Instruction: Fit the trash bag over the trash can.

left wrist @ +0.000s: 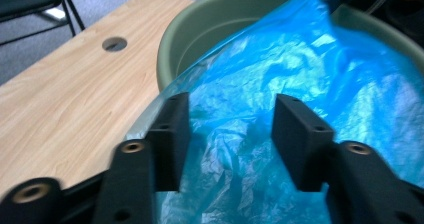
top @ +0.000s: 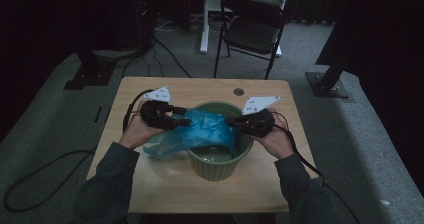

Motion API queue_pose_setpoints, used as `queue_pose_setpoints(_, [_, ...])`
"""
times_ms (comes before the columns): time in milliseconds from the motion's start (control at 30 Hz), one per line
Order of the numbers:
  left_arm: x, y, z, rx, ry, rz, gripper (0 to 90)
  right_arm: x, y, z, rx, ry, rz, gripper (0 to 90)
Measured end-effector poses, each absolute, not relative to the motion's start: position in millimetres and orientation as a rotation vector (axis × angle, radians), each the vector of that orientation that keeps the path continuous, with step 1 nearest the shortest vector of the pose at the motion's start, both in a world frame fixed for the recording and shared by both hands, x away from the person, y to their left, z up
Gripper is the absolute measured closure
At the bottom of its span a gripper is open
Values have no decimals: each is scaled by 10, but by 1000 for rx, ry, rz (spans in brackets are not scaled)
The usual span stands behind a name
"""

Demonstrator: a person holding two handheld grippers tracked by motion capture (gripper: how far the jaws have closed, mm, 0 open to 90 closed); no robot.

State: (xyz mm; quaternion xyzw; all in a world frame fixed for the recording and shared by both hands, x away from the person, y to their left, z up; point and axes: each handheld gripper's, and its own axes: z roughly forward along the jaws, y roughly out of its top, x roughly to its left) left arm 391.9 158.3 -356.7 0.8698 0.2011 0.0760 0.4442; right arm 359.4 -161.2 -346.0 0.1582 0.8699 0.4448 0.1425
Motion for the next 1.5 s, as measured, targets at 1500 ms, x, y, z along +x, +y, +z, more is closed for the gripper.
queue_pose_setpoints(1500, [3828, 1214, -3440, 2165, 434, 316, 900, 3625, -1525, -3281, 444, 2552, 1367, 570])
